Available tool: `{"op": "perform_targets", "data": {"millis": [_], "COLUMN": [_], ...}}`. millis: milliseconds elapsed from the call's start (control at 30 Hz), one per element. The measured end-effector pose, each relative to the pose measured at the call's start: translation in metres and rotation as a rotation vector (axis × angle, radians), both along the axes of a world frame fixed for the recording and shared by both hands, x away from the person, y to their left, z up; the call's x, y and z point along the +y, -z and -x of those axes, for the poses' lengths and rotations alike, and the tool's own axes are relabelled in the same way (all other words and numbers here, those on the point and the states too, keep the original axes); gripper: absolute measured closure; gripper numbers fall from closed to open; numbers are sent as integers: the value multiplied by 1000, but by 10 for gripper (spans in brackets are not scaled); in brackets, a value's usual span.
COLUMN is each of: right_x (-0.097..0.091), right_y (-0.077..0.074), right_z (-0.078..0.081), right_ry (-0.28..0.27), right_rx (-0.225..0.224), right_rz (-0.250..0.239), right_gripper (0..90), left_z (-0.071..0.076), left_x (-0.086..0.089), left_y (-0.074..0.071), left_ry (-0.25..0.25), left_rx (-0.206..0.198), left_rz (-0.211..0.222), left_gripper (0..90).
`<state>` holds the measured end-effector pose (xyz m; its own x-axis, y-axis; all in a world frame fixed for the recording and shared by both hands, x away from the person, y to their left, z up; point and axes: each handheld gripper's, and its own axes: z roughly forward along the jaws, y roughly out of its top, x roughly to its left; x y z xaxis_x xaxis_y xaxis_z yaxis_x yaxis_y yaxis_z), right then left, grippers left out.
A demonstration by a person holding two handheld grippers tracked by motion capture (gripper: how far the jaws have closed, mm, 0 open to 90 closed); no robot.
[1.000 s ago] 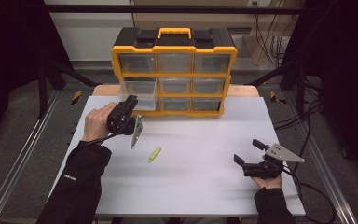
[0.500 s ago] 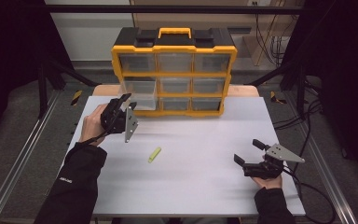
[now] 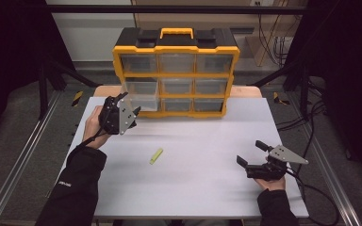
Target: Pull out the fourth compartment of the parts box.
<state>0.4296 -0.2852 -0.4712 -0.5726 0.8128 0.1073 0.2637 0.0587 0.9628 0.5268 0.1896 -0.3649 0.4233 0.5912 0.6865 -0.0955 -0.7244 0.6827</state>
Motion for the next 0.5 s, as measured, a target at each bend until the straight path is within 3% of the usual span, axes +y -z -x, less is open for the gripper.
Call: {"op": "perform_targets", "data": {"millis": [200,400,500], "right_x": [0,1,1], "right_y": [0,0,1], "right_z": [0,0,0], "right_ry": [2,0,0], "right_rx": [1,9,11], "right_rz": [-1,2,3], "right_gripper": [2,3,3], "left_z": [4,6,8], "left_x": [7,10,13], "left_y": [-2,1,3], "left_ry": [-10,-21,-23], "left_rx": [73,139,177], "left_rz": [148,218,277], "left_gripper": [288,206,179]}}
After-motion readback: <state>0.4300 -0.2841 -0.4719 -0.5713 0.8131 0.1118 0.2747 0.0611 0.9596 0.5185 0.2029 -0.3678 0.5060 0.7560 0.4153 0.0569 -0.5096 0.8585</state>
